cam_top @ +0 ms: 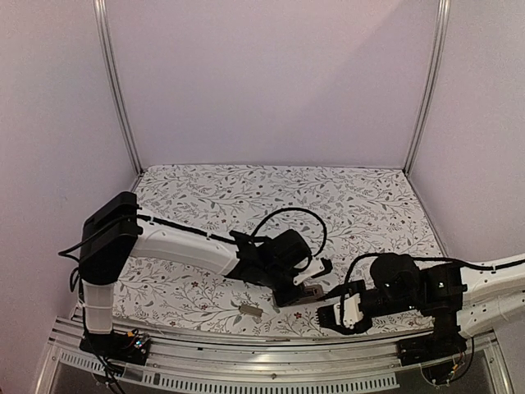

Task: Load the batteries into the remote control
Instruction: Place the battery cover on the remote control without the battery cover.

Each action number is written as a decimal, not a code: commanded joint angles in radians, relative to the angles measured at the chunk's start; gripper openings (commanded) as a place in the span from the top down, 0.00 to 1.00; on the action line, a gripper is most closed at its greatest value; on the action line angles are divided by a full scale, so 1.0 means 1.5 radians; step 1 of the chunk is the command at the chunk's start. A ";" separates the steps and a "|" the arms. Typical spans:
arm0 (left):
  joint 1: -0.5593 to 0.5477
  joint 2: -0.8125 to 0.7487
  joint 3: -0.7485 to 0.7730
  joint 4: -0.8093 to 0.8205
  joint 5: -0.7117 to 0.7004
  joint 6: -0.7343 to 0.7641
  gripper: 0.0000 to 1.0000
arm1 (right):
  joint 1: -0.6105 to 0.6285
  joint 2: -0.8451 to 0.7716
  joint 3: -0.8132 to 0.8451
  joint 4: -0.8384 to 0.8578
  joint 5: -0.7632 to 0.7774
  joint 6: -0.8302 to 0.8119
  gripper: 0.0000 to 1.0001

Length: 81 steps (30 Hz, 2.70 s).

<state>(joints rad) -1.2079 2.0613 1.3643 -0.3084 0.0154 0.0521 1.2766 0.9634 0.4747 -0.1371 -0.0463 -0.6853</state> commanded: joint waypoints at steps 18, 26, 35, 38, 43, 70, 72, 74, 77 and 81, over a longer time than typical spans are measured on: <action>0.027 0.038 -0.102 0.055 0.126 0.039 1.00 | -0.057 0.256 -0.060 0.250 0.131 -0.076 0.41; 0.039 0.037 -0.101 0.054 0.137 0.040 1.00 | -0.106 0.287 -0.059 0.294 0.082 -0.083 0.45; 0.042 0.040 -0.097 0.066 0.160 0.041 1.00 | -0.117 0.318 -0.044 0.302 0.063 -0.057 0.49; 0.044 0.042 -0.097 0.066 0.165 0.044 1.00 | -0.118 0.334 -0.036 0.304 0.067 -0.055 0.51; 0.047 0.041 -0.098 0.064 0.169 0.045 1.00 | -0.118 0.366 -0.011 0.301 0.070 -0.058 0.53; 0.066 0.007 -0.101 0.084 0.159 0.040 0.85 | -0.118 0.407 0.005 0.240 0.106 -0.093 0.67; 0.068 -0.003 -0.100 0.083 0.156 0.040 0.79 | -0.118 0.406 0.005 0.239 0.108 -0.092 0.67; 0.069 -0.011 -0.100 0.084 0.157 0.041 0.74 | -0.118 0.406 0.006 0.238 0.111 -0.090 0.67; 0.070 -0.019 -0.101 0.085 0.157 0.041 0.71 | -0.118 0.409 0.007 0.238 0.117 -0.086 0.67; 0.073 -0.033 -0.105 0.082 0.162 0.043 0.65 | -0.118 0.405 0.005 0.237 0.118 -0.079 0.67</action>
<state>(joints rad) -1.1130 2.0335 1.2423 -0.1215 0.2886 0.1036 1.1061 1.5284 0.4797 0.2794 0.0914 -0.8070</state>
